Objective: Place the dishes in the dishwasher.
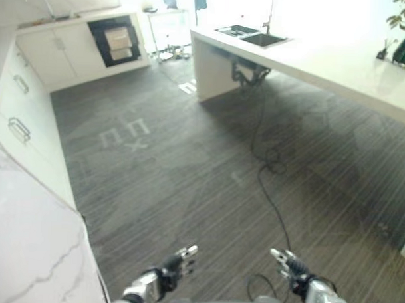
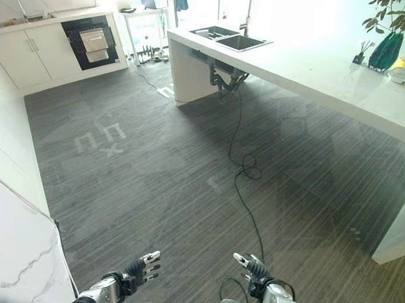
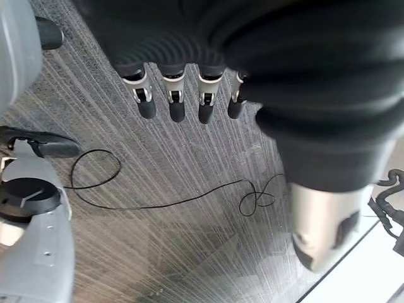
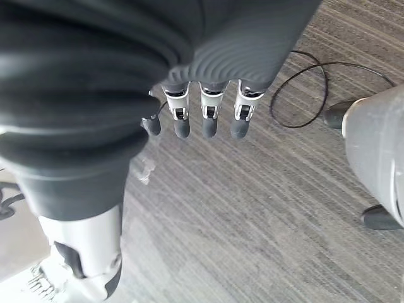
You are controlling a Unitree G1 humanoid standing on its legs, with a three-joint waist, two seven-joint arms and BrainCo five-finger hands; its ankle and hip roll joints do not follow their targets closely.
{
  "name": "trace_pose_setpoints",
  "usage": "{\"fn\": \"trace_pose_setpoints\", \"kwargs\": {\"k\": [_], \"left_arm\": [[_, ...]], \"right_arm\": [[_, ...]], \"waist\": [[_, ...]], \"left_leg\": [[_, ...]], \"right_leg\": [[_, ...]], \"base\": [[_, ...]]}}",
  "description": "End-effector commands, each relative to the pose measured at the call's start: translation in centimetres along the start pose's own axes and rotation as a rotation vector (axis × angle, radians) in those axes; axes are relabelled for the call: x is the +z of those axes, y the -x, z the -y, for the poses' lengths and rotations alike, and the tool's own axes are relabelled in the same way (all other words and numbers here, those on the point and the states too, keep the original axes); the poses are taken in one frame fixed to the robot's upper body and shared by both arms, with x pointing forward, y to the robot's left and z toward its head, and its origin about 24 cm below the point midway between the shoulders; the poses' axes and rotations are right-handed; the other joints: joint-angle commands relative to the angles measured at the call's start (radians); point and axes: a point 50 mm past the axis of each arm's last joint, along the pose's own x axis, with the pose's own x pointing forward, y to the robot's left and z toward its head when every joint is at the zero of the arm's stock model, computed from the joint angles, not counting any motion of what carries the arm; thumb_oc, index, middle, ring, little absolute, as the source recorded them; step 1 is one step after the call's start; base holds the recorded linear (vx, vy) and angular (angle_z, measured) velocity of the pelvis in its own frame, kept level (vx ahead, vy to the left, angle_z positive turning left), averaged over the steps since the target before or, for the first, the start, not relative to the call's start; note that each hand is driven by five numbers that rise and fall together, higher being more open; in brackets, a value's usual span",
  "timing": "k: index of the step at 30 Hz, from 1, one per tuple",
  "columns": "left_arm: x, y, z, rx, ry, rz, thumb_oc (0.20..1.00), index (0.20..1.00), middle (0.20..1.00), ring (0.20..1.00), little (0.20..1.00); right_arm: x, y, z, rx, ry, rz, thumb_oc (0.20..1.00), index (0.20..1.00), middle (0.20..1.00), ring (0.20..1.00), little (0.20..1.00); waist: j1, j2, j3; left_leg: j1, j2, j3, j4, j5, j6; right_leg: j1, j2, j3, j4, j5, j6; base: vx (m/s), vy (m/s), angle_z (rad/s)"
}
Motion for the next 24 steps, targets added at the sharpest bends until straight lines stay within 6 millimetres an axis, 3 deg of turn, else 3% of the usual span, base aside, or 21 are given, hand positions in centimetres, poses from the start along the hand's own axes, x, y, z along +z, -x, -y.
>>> {"fn": "trace_pose_setpoints", "kwargs": {"k": [1, 9, 14, 17, 18, 20, 22, 24], "left_arm": [[0.9, -0.1, 0.2, -0.029, -0.097, 0.025, 1.000, 1.000, 1.000, 1.000, 1.000], [-0.4, 0.5, -1.7, 0.173, -0.219, -0.050, 1.000, 1.000, 1.000, 1.000, 1.000], [-0.3, 0.3, -1.5, 0.271, -0.175, -0.023, 1.000, 1.000, 1.000, 1.000, 1.000], [0.6, 0.2, -1.7, 0.332, -0.237, 0.006, 1.000, 1.000, 1.000, 1.000, 1.000], [1.1, 0.0, -1.5, 0.347, -0.260, 0.001, 1.000, 1.000, 1.000, 1.000, 1.000], [1.0, -0.1, -1.3, 0.343, -0.262, -0.005, 1.000, 1.000, 1.000, 1.000, 1.000], [0.4, -0.1, -1.2, 0.339, -0.220, -0.006, 1.000, 1.000, 1.000, 1.000, 1.000], [-0.6, 0.2, -1.5, 0.345, -0.154, -0.017, 1.000, 1.000, 1.000, 1.000, 1.000]], "right_arm": [[0.8, -0.3, -0.6, 0.024, 0.044, 0.051, 1.000, 1.000, 1.000, 1.000, 1.000], [-2.1, 0.5, 0.6, 0.013, 0.082, -0.110, 1.000, 1.000, 1.000, 1.000, 1.000], [-1.9, 0.4, 0.6, 0.015, 0.106, -0.109, 1.000, 1.000, 1.000, 1.000, 1.000], [-1.1, 0.2, 0.5, 0.012, 0.155, -0.102, 1.000, 1.000, 1.000, 1.000, 1.000], [-0.5, 0.0, 0.7, -0.028, 0.148, -0.101, 1.000, 1.000, 1.000, 1.000, 1.000], [-0.7, 0.1, 0.9, -0.053, 0.127, -0.113, 1.000, 1.000, 1.000, 1.000, 1.000], [-1.2, 0.2, 1.2, -0.065, 0.117, -0.127, 1.000, 1.000, 1.000, 1.000, 1.000], [-2.0, 0.6, 1.8, -0.088, 0.088, -0.143, 1.000, 1.000, 1.000, 1.000, 1.000]], "waist": [[-0.013, -0.006, -0.010], [-0.010, -0.002, -0.021], [-0.017, -0.005, -0.007], [-0.008, -0.035, 0.028], [0.005, -0.062, 0.064], [0.013, -0.052, 0.084], [0.023, -0.033, 0.093], [0.041, 0.021, 0.092]], "left_leg": [[-0.042, -0.033, 0.056, 0.000, 0.010, 0.045], [-0.048, -0.019, 0.036, 0.000, 0.016, 0.028], [-0.036, -0.002, 0.032, 0.000, 0.042, 0.014], [0.001, -0.020, 0.077, 0.000, 0.100, 0.022], [-0.034, -0.035, 0.088, 0.060, 0.211, 0.022], [-0.095, -0.037, 0.094, 0.088, 0.277, 0.010], [-0.127, -0.040, 0.104, 0.000, 0.315, 0.008], [-0.268, 0.023, 0.086, 0.000, 0.325, -0.017]], "right_leg": [[0.048, 0.012, 0.048, -0.096, 0.043, 0.030], [0.048, 0.031, 0.048, -0.096, 0.029, 0.019], [0.052, 0.051, 0.063, -0.096, 0.024, 0.001], [0.071, 0.032, 0.075, -0.096, 0.029, -0.013], [0.091, 0.022, 0.090, -0.096, 0.034, -0.034], [0.113, 0.045, 0.100, -0.096, 0.031, -0.045], [0.136, 0.073, 0.110, -0.096, 0.015, -0.047], [0.163, 0.128, 0.103, -0.096, -0.015, -0.056]], "base": [[0.00, 0.000, 0.00], [0.08, -0.100, 0.04], [0.02, -0.119, 0.01], [0.01, -0.096, -0.06], [0.03, -0.114, -0.11], [0.15, -0.030, 0.03], [0.35, 0.135, 0.20], [0.47, 0.252, 0.06]]}}
